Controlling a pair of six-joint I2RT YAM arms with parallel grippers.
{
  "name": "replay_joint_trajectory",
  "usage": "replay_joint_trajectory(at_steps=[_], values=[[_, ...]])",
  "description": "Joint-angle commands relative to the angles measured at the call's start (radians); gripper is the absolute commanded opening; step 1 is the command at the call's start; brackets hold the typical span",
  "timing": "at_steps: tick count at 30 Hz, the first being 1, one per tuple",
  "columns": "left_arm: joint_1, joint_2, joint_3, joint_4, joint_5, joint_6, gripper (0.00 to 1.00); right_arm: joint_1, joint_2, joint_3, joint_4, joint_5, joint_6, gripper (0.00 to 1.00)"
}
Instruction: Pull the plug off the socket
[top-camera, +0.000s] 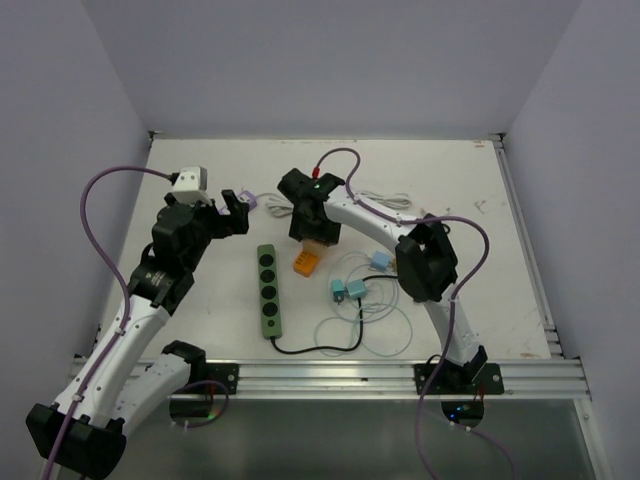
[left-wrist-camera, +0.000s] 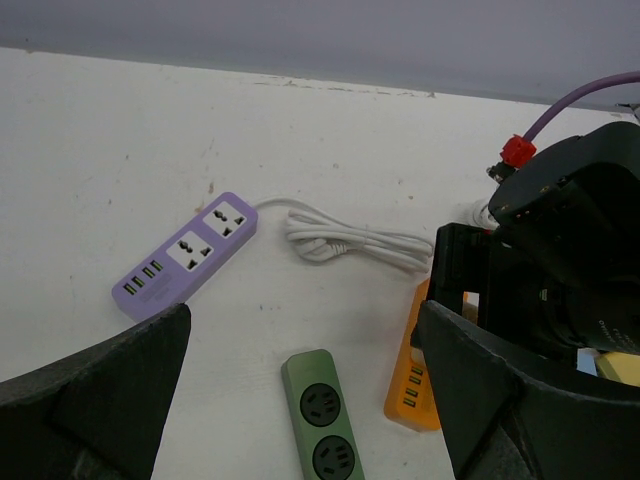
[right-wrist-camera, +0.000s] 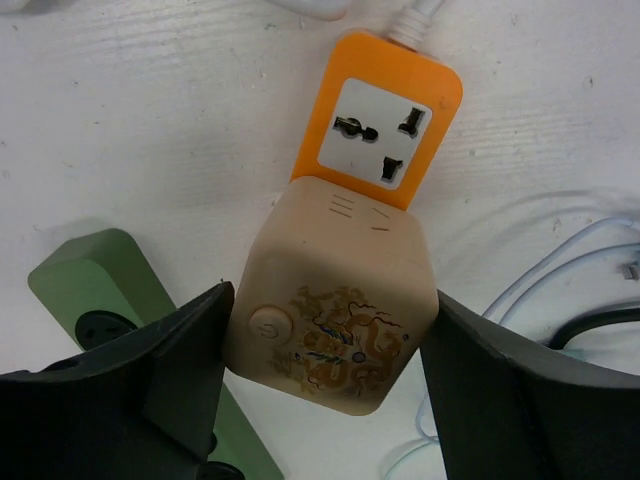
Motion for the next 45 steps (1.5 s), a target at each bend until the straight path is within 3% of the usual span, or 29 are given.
replay_joint_trajectory(at_steps=[1, 2, 3, 5, 6, 8, 11, 14, 18, 20, 24, 29, 37, 45], values=[[0.001, -0.010, 0.015, 0.024, 0.005, -0.012, 1.00, 0.001, -0.010, -0.023, 0.039, -0.024, 0.008, 0.71], [0.001, -0.010, 0.015, 0.024, 0.007, -0.010, 1.00, 0.001, -0.021, -0.033, 0.051, -0.038, 0.000, 0.62], [0.001, -0.010, 0.015, 0.024, 0.005, -0.010, 1.00, 0.001, -0.030, -0.042, 0.078, -0.053, -0.012, 0.41], [-0.003, -0.006, 0.012, 0.026, 0.005, -0.010, 1.00, 0.001, -0.070, -0.063, 0.086, -0.052, -0.017, 0.24], [-0.005, -0.003, 0.012, 0.026, 0.010, -0.010, 1.00, 0.001, -0.085, -0.074, 0.092, -0.053, -0.023, 0.10], [-0.010, 0.006, 0.012, 0.027, 0.020, -0.008, 1.00, -0.002, -0.134, -0.103, 0.100, -0.041, -0.028, 0.01], [-0.013, 0.020, 0.014, 0.037, 0.065, 0.001, 1.00, -0.005, -0.217, -0.171, 0.141, -0.062, -0.057, 0.00], [-0.013, 0.036, 0.007, 0.055, 0.120, 0.001, 1.00, -0.032, -0.336, -0.321, 0.295, -0.125, -0.058, 0.00], [-0.014, 0.057, 0.000, 0.076, 0.210, -0.004, 1.00, -0.113, -0.509, -0.651, 0.712, -0.359, -0.029, 0.00], [-0.014, 0.060, -0.015, 0.106, 0.293, -0.007, 1.00, -0.164, -0.553, -0.732, 0.830, -0.427, -0.041, 0.00], [-0.013, 0.112, -0.054, 0.191, 0.650, -0.087, 1.00, -0.189, -0.612, -0.752, 0.814, -0.463, -0.187, 0.00], [-0.014, 0.172, -0.080, 0.291, 0.812, -0.175, 1.00, -0.198, -0.675, -0.817, 0.881, -0.466, -0.219, 0.00], [-0.051, 0.273, -0.031, 0.137, 0.699, -0.127, 0.99, -0.236, -0.742, -0.905, 0.991, -0.503, -0.187, 0.00], [-0.181, 0.370, -0.006, 0.096, 0.531, -0.125, 1.00, -0.236, -0.780, -0.950, 1.053, -0.510, -0.147, 0.00]])
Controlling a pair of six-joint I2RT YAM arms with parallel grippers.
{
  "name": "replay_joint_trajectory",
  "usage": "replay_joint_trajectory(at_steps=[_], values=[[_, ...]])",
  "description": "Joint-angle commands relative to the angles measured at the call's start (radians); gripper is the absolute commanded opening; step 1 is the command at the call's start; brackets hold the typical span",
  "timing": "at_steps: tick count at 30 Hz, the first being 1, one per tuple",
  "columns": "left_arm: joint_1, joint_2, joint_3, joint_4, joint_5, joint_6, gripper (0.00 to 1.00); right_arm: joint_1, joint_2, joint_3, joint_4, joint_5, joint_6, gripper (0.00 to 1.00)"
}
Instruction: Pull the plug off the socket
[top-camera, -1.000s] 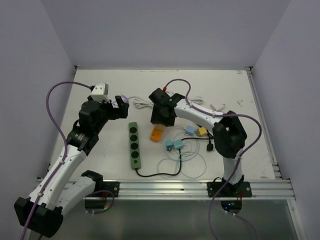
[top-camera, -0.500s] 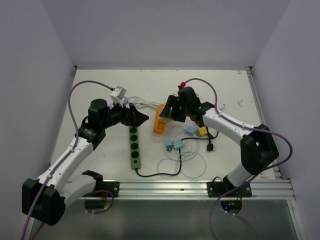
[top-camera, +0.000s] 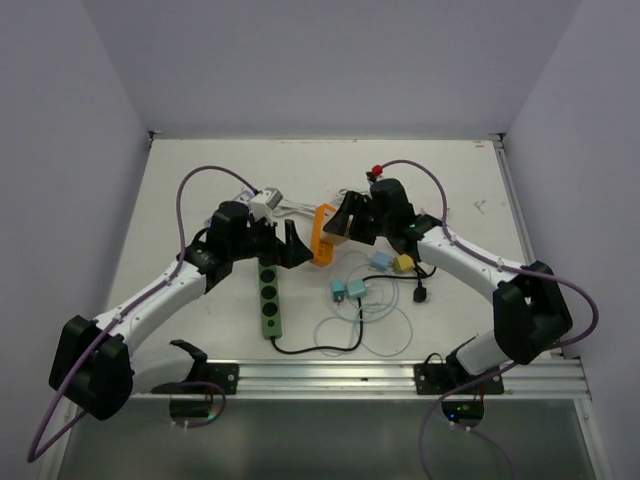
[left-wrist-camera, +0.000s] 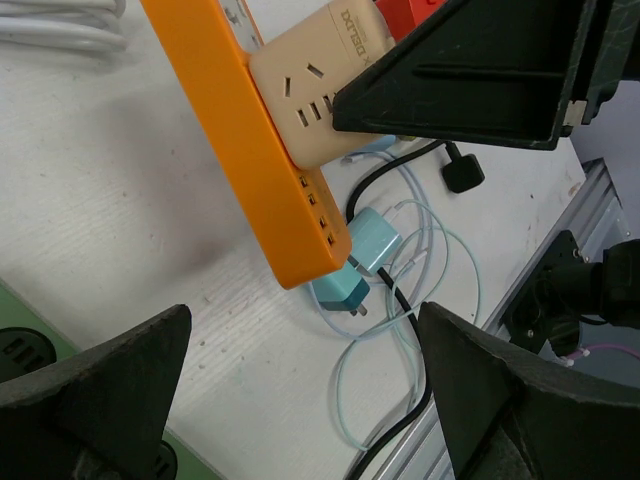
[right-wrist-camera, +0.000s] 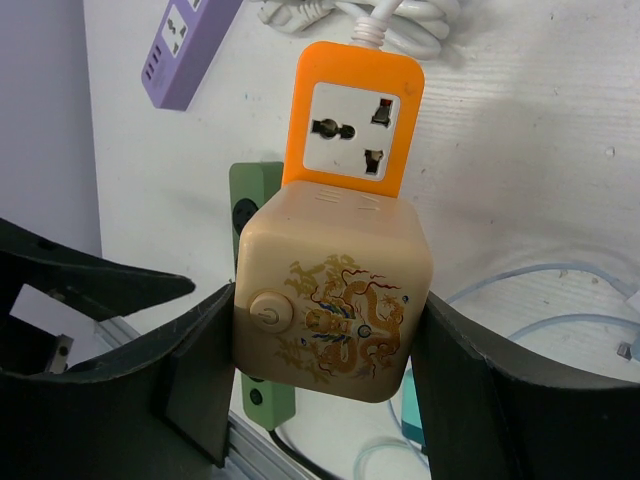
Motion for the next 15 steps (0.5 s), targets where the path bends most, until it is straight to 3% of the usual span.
replay_joint_trajectory(at_steps=[1, 12, 15], values=[[-0.054, 0.047, 0.062, 0.002, -0.075, -0.002, 1.00, 0.001, -0.075, 0.003, 0.151, -0.047, 0.023, 0.00], [-0.123, 0.216, 0.130, 0.022, -0.167, -0.001, 0.99, 0.001, -0.138, -0.041, 0.164, -0.072, 0.040, 0.00], [-0.125, 0.228, 0.123, 0.074, -0.154, -0.021, 0.85, 0.001, -0.152, -0.069, 0.187, -0.073, 0.049, 0.00]])
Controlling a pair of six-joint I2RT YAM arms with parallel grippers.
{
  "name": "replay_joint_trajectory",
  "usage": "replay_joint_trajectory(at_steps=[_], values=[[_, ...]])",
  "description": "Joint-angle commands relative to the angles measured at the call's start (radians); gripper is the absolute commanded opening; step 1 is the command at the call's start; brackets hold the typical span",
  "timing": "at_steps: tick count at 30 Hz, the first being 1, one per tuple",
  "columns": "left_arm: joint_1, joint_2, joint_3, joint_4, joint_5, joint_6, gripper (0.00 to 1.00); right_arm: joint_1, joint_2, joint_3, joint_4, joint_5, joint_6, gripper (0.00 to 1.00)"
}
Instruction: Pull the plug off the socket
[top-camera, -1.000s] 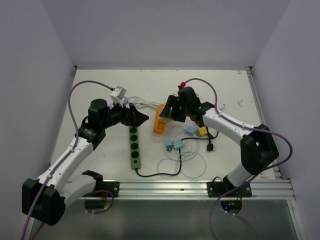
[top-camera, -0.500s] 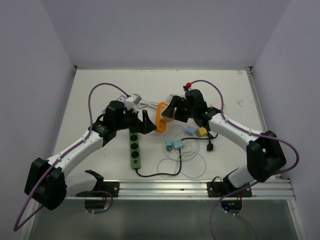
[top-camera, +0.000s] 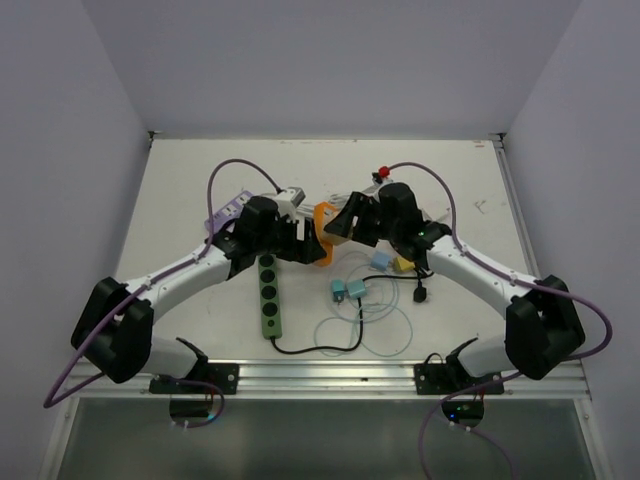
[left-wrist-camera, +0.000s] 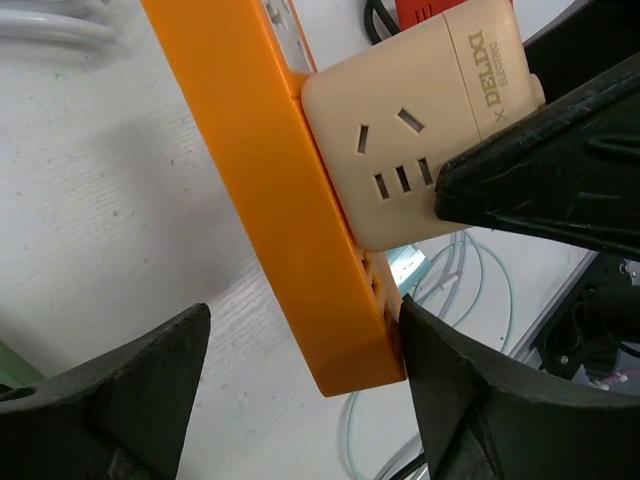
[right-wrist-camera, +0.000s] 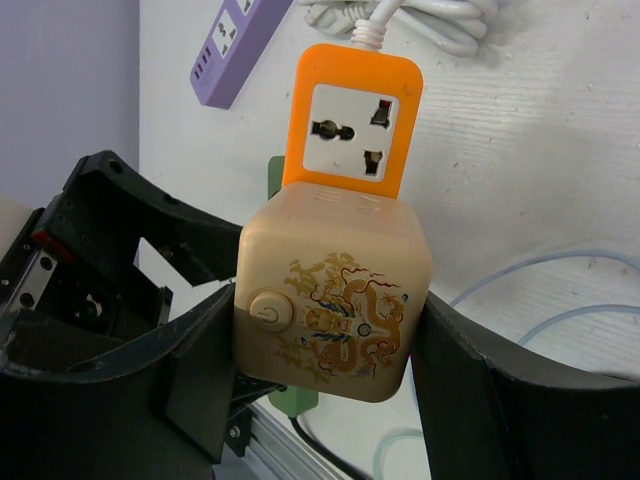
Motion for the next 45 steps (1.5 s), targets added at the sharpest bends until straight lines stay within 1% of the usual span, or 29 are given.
replay_joint_trajectory(at_steps=[1, 3, 6, 7, 8, 9, 12, 14, 15, 17, 18, 20, 22, 23, 25, 26, 28, 29, 30, 32, 34, 36, 38, 40, 41, 42, 43, 44, 45], values=[[-0.009, 0.012, 0.017, 0.067, -0.015, -0.013, 0.78, 0.002, -0.065, -0.018, 0.155, -0.050, 0.021, 0.00], [-0.015, 0.028, 0.023, 0.071, -0.014, -0.013, 0.71, 0.004, -0.069, -0.040, 0.190, -0.059, 0.034, 0.00], [-0.016, 0.044, 0.030, 0.074, 0.003, -0.023, 0.51, 0.010, -0.080, -0.067, 0.238, -0.051, 0.032, 0.00], [-0.016, 0.045, 0.028, 0.108, 0.009, -0.036, 0.38, 0.014, -0.086, -0.080, 0.256, -0.042, 0.034, 0.00], [-0.016, 0.048, 0.022, 0.117, 0.022, -0.042, 0.32, 0.020, -0.094, -0.091, 0.291, -0.033, 0.035, 0.00], [-0.018, 0.049, 0.019, 0.131, 0.029, -0.052, 0.24, 0.025, -0.106, -0.110, 0.310, -0.019, 0.038, 0.00], [-0.018, 0.049, 0.000, 0.160, 0.051, -0.068, 0.14, 0.028, -0.125, -0.152, 0.374, 0.004, 0.052, 0.00], [-0.018, 0.050, -0.009, 0.170, 0.060, -0.076, 0.13, 0.028, -0.129, -0.163, 0.403, 0.016, 0.060, 0.00], [-0.016, 0.050, -0.010, 0.176, 0.063, -0.077, 0.11, 0.030, -0.129, -0.175, 0.416, 0.018, 0.063, 0.00], [-0.018, 0.049, -0.023, 0.189, 0.072, -0.085, 0.06, 0.034, -0.129, -0.184, 0.433, 0.030, 0.071, 0.00], [-0.018, 0.049, -0.027, 0.205, 0.074, -0.089, 0.00, 0.045, -0.128, -0.186, 0.433, 0.039, 0.069, 0.00], [-0.018, 0.050, -0.032, 0.213, 0.066, -0.094, 0.00, 0.059, -0.122, -0.174, 0.418, 0.062, 0.052, 0.00], [-0.019, 0.053, -0.026, 0.190, 0.042, -0.079, 0.00, 0.082, -0.106, -0.146, 0.364, 0.085, 0.034, 0.00], [-0.024, 0.058, -0.006, 0.167, -0.010, -0.065, 0.00, 0.086, -0.099, -0.131, 0.301, 0.107, 0.012, 0.00], [-0.036, 0.064, 0.016, 0.093, -0.082, -0.024, 0.00, 0.099, -0.082, -0.086, 0.240, 0.128, 0.000, 0.00], [-0.050, 0.070, 0.034, 0.022, -0.157, -0.011, 0.00, 0.102, -0.077, -0.062, 0.198, 0.141, -0.011, 0.00], [-0.062, 0.082, 0.052, -0.030, -0.231, 0.019, 0.00, 0.108, -0.071, -0.049, 0.171, 0.153, -0.020, 0.00], [-0.084, 0.104, 0.077, -0.080, -0.301, 0.030, 0.00, 0.109, -0.066, -0.040, 0.161, 0.156, -0.032, 0.00], [-0.097, 0.117, 0.088, -0.102, -0.340, 0.039, 0.00, 0.119, -0.065, -0.037, 0.155, 0.168, -0.038, 0.00], [-0.113, 0.142, 0.094, -0.114, -0.369, 0.040, 0.00, 0.123, -0.062, -0.038, 0.152, 0.173, -0.044, 0.00], [-0.118, 0.141, 0.080, -0.094, -0.359, 0.033, 0.00, 0.122, -0.062, -0.042, 0.154, 0.174, -0.046, 0.00], [-0.116, 0.122, 0.056, -0.050, -0.313, 0.027, 0.00, 0.122, -0.068, -0.049, 0.155, 0.173, -0.052, 0.00], [-0.108, 0.086, 0.027, -0.013, -0.236, 0.018, 0.00, 0.123, -0.079, -0.063, 0.175, 0.171, -0.054, 0.00], [-0.095, 0.049, -0.006, 0.070, -0.169, -0.002, 0.00, 0.119, -0.102, -0.092, 0.201, 0.162, -0.055, 0.00], [-0.073, 0.006, -0.042, 0.143, -0.096, -0.014, 0.00, 0.107, -0.108, -0.116, 0.238, 0.139, -0.057, 0.00], [-0.056, -0.014, -0.064, 0.174, -0.054, -0.051, 0.00, 0.097, -0.117, -0.130, 0.259, 0.122, -0.054, 0.00], [-0.017, -0.034, -0.090, 0.192, -0.031, -0.074, 0.00, 0.084, -0.131, -0.144, 0.276, 0.107, -0.045, 0.00], [0.000, -0.065, -0.093, 0.205, 0.005, -0.085, 0.00, 0.056, -0.135, -0.176, 0.329, 0.051, -0.028, 0.00], [0.013, -0.077, -0.092, 0.199, 0.008, -0.092, 0.00, 0.045, -0.140, -0.192, 0.357, 0.036, -0.020, 0.00]])
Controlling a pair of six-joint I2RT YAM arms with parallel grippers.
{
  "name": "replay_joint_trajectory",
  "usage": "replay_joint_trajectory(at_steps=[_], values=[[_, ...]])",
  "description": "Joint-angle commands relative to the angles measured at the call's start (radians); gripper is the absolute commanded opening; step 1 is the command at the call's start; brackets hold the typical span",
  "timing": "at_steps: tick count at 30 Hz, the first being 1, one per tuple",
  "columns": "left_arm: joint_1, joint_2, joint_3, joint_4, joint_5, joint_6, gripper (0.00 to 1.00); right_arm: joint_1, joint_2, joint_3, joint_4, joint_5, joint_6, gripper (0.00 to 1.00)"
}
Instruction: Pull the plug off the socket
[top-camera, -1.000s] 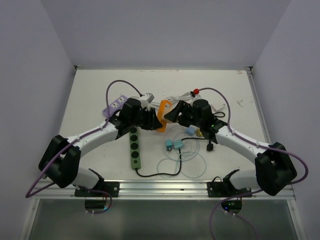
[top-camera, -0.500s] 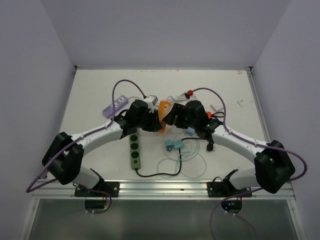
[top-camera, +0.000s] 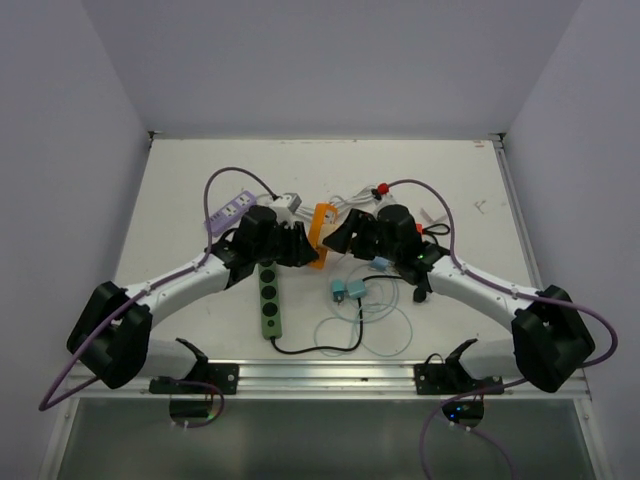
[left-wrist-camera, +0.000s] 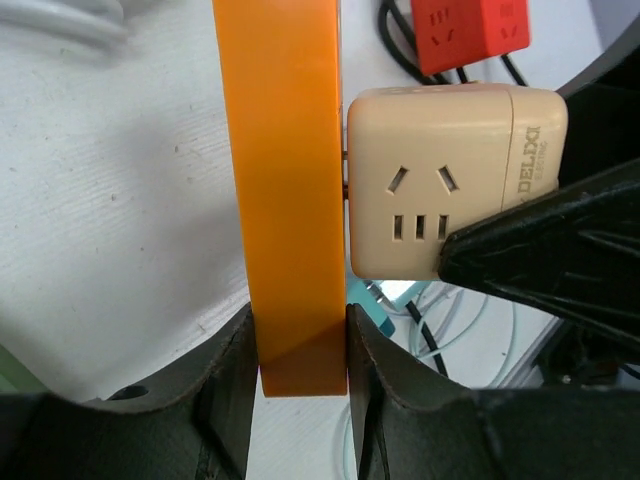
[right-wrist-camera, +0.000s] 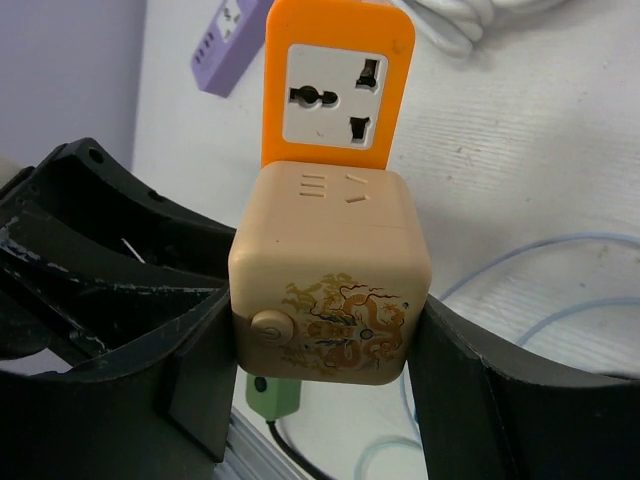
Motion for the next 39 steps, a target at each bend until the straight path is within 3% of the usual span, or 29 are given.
replay_joint_trajectory(at_steps=[1, 5, 11, 18, 26, 30, 34, 39], values=[[0.062, -0.091, -0.009, 0.105, 0.090, -0.039, 0.00, -0.044, -0.080, -0.033, 0.227, -0.081, 0.011, 0.00], [0.121, -0.102, -0.024, 0.175, 0.224, -0.099, 0.00, -0.052, -0.071, -0.047, 0.250, -0.115, 0.011, 0.00], [0.161, -0.108, -0.038, 0.185, 0.260, -0.119, 0.00, -0.069, -0.067, -0.062, 0.253, -0.130, 0.017, 0.00], [0.141, -0.092, 0.004, 0.025, -0.022, 0.000, 0.00, -0.060, -0.061, 0.019, 0.094, -0.054, -0.060, 0.00], [-0.019, 0.020, 0.127, -0.159, -0.376, 0.056, 0.00, 0.020, 0.022, 0.168, -0.124, 0.115, -0.093, 0.00], [-0.031, 0.028, 0.131, -0.190, -0.433, 0.073, 0.00, 0.022, 0.025, 0.177, -0.158, 0.141, -0.098, 0.00], [-0.020, -0.007, 0.081, -0.141, -0.362, 0.067, 0.00, 0.020, 0.012, 0.159, -0.152, 0.134, -0.093, 0.00], [0.140, -0.052, -0.068, 0.094, 0.055, -0.041, 0.00, -0.041, -0.041, 0.045, 0.002, 0.008, -0.046, 0.00]])
